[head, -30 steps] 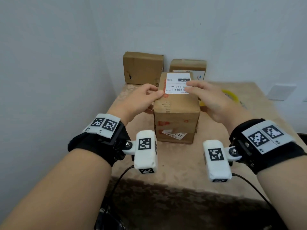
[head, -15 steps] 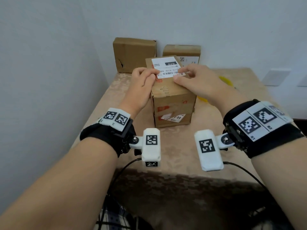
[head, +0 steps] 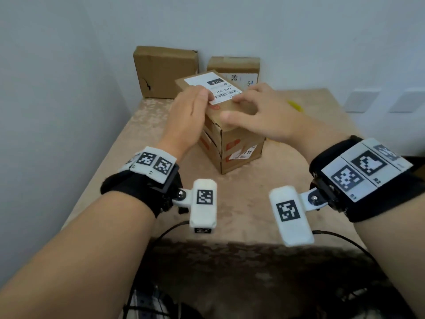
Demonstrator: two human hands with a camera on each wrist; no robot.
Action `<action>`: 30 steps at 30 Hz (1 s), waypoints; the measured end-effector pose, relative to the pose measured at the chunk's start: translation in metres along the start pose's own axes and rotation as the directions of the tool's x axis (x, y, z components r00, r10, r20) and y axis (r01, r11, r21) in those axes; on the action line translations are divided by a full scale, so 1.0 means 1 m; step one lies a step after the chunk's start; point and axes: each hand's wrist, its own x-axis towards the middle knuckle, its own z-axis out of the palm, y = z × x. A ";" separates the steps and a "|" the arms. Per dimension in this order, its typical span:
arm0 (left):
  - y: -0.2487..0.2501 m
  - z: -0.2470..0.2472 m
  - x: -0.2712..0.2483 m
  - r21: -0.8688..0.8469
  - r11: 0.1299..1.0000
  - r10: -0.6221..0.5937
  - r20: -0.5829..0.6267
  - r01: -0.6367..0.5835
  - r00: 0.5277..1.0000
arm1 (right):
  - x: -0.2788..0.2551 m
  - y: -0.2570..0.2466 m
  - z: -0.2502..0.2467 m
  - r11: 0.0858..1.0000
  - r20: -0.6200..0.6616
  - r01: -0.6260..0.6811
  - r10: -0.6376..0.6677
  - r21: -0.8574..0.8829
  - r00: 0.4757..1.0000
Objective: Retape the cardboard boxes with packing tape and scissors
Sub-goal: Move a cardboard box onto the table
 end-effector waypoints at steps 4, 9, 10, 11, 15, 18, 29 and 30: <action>-0.011 -0.013 0.003 -0.035 0.999 -0.021 0.160 0.027 0.987 | -0.004 -0.005 0.018 0.977 0.002 0.075 -0.076 -0.200 0.997; -0.006 -0.022 -0.001 0.132 0.987 0.066 0.185 -0.092 0.980 | 0.002 0.008 0.012 0.983 -0.002 0.183 -0.183 0.034 0.983; -0.003 -0.023 -0.002 0.175 0.979 0.067 0.199 -0.102 0.978 | 0.003 0.014 0.007 0.971 0.010 0.197 -0.200 0.138 0.980; 0.000 -0.024 -0.003 0.206 0.971 0.075 0.214 -0.120 0.974 | 0.003 0.018 0.002 0.953 0.011 0.194 -0.202 0.231 0.979; 0.011 -0.023 -0.002 0.382 0.901 0.109 0.260 -0.206 0.959 | 0.006 0.032 -0.010 0.935 0.010 0.167 -0.179 0.312 0.984; 0.010 -0.016 -0.001 0.388 0.892 0.145 0.239 -0.231 0.960 | 0.007 0.039 -0.010 0.914 0.011 0.137 -0.153 0.382 0.988; 0.015 -0.007 -0.005 0.477 0.843 0.112 0.296 -0.248 0.949 | 0.008 0.039 0.007 0.911 -0.096 0.149 -0.121 0.385 0.988; 0.016 -0.007 -0.005 0.481 0.843 0.110 0.283 -0.240 0.953 | 0.010 0.039 0.008 0.903 -0.101 0.149 -0.118 0.404 0.988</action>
